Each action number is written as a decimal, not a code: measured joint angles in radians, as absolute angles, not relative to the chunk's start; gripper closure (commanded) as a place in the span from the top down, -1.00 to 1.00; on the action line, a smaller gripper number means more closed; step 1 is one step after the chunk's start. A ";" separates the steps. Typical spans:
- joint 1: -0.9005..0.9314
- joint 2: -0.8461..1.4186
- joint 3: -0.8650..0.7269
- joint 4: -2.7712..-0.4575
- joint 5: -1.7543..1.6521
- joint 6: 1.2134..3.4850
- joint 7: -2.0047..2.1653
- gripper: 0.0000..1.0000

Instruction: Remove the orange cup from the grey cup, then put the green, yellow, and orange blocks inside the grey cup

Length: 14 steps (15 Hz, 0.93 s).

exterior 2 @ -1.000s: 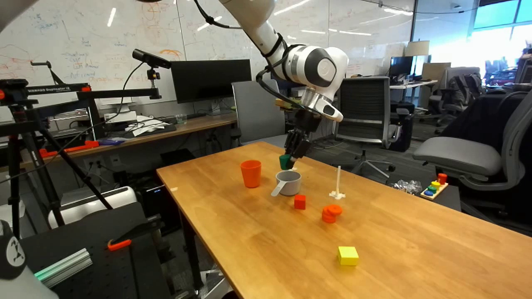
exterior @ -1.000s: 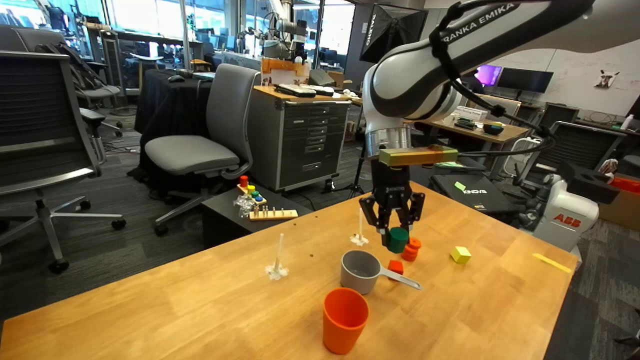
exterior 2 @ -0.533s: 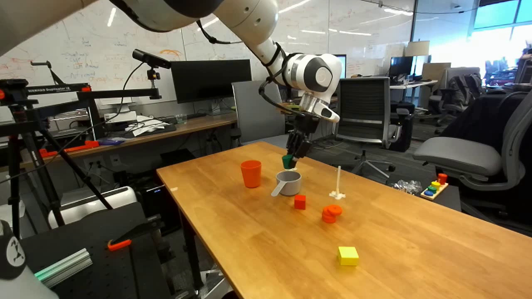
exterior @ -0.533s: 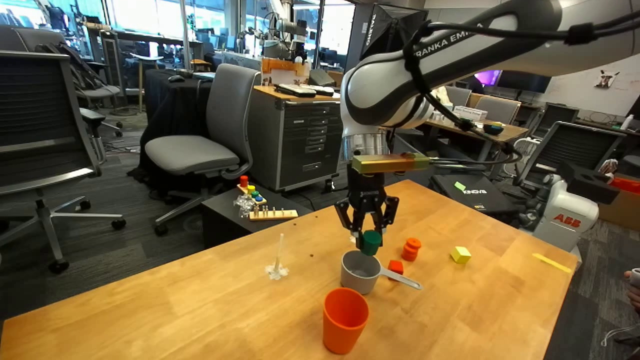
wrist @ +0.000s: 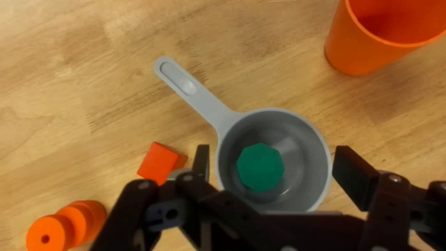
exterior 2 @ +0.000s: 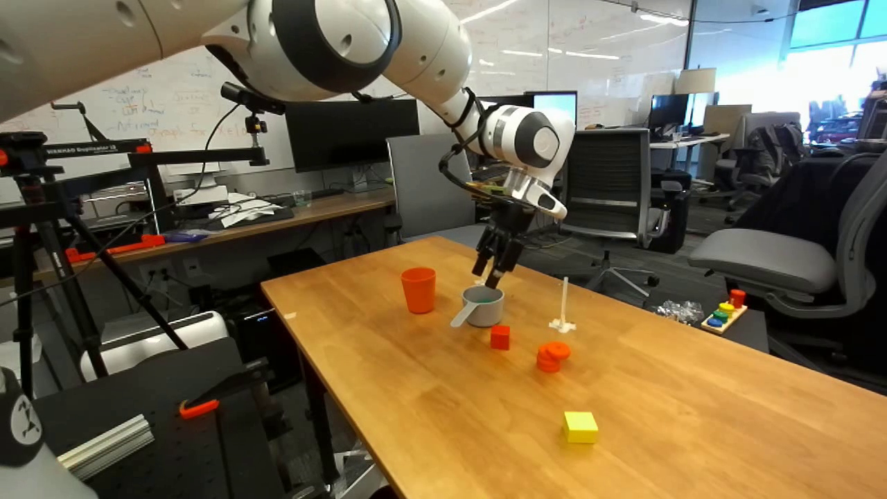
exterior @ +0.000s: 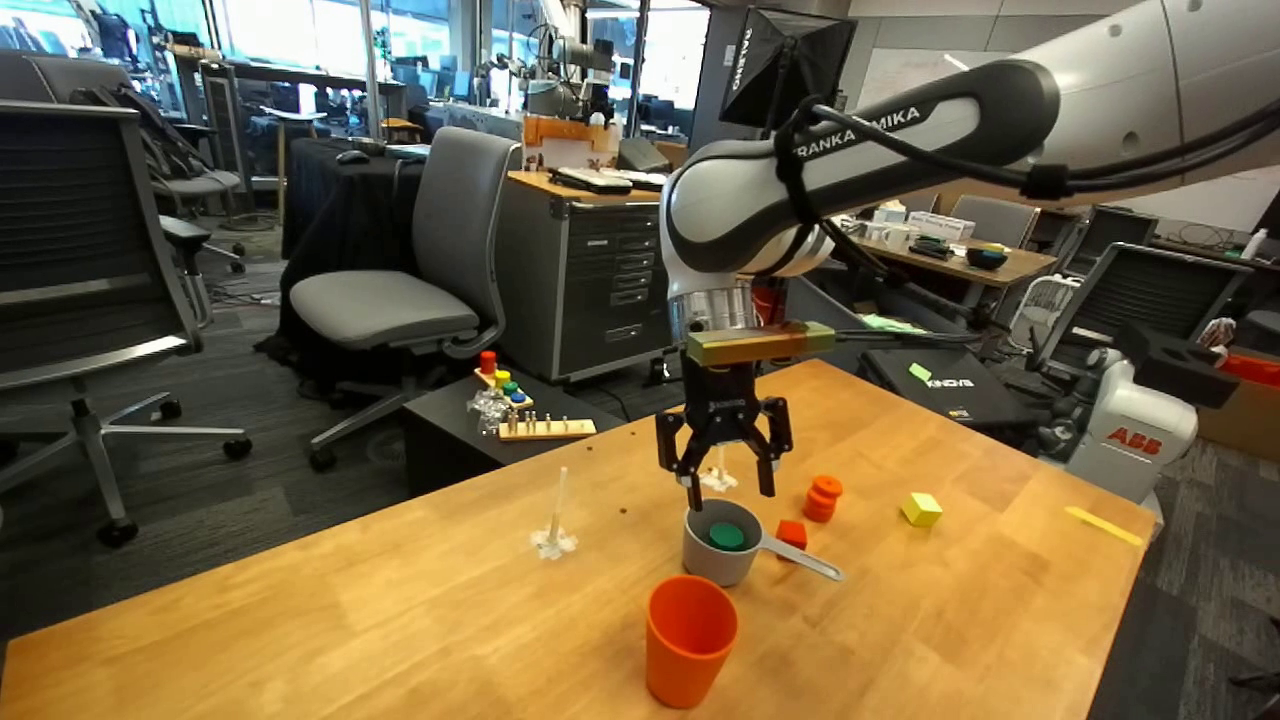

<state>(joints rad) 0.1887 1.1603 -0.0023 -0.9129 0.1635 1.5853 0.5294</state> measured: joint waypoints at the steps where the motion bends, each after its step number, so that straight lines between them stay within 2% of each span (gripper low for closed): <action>1: 0.189 1.166 -0.002 -0.903 0.164 1.564 0.531 1.00; 9: 0.232 1.031 -0.114 -0.899 -0.057 1.520 0.547 1.00; 14: 0.246 0.952 -0.152 -0.924 -0.113 1.582 0.599 1.00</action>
